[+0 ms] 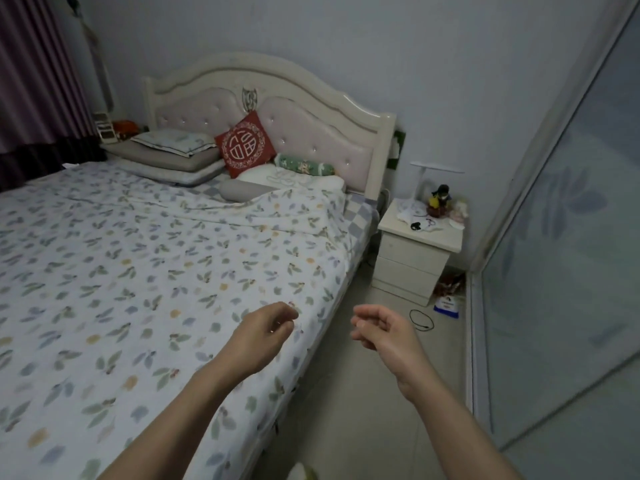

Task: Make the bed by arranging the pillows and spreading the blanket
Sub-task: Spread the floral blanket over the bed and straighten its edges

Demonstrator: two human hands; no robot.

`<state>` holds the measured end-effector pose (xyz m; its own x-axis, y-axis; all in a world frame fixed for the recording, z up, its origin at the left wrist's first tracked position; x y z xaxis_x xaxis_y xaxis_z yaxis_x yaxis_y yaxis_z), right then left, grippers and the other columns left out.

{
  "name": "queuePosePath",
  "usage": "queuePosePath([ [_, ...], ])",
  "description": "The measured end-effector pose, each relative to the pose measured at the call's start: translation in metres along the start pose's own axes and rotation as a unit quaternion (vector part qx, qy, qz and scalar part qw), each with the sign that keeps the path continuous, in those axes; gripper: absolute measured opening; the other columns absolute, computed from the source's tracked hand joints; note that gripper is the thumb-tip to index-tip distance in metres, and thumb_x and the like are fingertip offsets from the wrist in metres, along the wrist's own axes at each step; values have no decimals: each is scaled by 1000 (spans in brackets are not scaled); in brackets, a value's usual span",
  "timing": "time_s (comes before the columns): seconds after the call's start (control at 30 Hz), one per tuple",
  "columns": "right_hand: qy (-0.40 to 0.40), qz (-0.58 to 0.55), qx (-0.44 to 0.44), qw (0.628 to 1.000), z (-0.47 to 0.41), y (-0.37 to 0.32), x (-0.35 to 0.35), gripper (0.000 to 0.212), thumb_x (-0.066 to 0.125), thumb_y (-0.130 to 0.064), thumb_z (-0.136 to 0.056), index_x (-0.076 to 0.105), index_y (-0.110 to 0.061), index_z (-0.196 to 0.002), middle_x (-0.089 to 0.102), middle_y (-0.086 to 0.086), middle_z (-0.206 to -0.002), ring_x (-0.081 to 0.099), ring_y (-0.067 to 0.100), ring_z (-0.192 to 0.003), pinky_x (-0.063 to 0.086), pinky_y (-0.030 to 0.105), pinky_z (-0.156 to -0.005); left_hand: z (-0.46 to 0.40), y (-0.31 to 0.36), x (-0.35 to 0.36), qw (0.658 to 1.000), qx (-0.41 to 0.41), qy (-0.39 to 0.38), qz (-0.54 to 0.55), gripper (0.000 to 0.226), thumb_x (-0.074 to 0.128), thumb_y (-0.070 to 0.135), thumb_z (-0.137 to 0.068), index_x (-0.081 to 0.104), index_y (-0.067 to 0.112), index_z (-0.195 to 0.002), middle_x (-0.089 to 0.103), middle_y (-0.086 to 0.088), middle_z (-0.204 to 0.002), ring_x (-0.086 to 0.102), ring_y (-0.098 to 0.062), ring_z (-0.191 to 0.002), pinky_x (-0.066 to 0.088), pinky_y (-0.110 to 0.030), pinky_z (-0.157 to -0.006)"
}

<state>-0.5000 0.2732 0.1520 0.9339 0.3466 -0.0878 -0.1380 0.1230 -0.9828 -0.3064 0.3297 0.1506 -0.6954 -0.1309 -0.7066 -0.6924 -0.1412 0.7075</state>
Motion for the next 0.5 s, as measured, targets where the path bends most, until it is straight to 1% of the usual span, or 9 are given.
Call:
queuePosePath([
  [0.03,2,3,2,1000,-19,-2,-3,16,56,-4,-89,62,-19,-94,65,9,-94,61,13,-78,47,9,-59,-20,-2,1,1000,-2,-2,-4,24,46,20,-96,59,18,-116,58,8,-107,55,-7,-98,40,-12,-78],
  [0.13,11,14,8,1000,-99,-14,-15,16,57,-5,-88,62,-18,-96,66,8,-92,61,15,-84,48,14,-65,-106,-9,1,1000,-5,-2,-2,25,46,20,-96,58,17,-118,60,4,-115,54,-7,-97,40,-14,-81],
  [0.23,14,27,12,999,-170,-34,-27,17,58,-6,-88,63,-16,-102,66,6,-92,61,16,-85,47,18,-71,-180,-1,-7,1000,-7,-8,-8,26,45,21,-96,57,17,-119,60,3,-115,54,-8,-95,40,-14,-74],
  [0.3,26,30,0,999,-212,-49,-35,16,57,-8,-89,62,-19,-101,66,6,-95,63,15,-84,47,16,-69,-224,3,-15,1000,3,-8,-20,26,45,21,-96,57,16,-119,60,2,-117,55,-10,-98,39,-16,-77],
  [0.37,35,28,0,999,-255,-57,-43,15,57,-9,-90,61,-21,-96,65,7,-97,63,13,-80,47,13,-64,-269,6,-22,1000,4,-6,-22,26,46,21,-96,57,16,-119,60,1,-118,54,-10,-99,39,-17,-81],
  [0.4,34,28,0,999,-263,-60,-43,14,57,-9,-90,61,-22,-95,65,8,-97,63,13,-79,48,12,-63,-278,8,-25,1000,6,-5,-22,26,46,21,-96,57,16,-119,60,0,-118,54,-10,-99,39,-17,-81],
  [0.5,27,28,6,999,-325,-63,-49,14,57,-9,-90,61,-21,-96,65,8,-98,64,14,-80,48,16,-68,-335,7,-31,1000,3,-6,-26,25,45,20,-96,57,17,-118,60,1,-117,54,-9,-95,41,-17,-75],
])
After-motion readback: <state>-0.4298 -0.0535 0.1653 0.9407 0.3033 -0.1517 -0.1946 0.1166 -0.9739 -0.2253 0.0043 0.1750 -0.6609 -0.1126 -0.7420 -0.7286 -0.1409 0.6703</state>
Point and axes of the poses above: each hand's wrist, its own z-axis away from the middle knuckle, its own x-axis out of the palm, y = z × x, the point moved 3 cm from there along -z, towards the middle knuckle
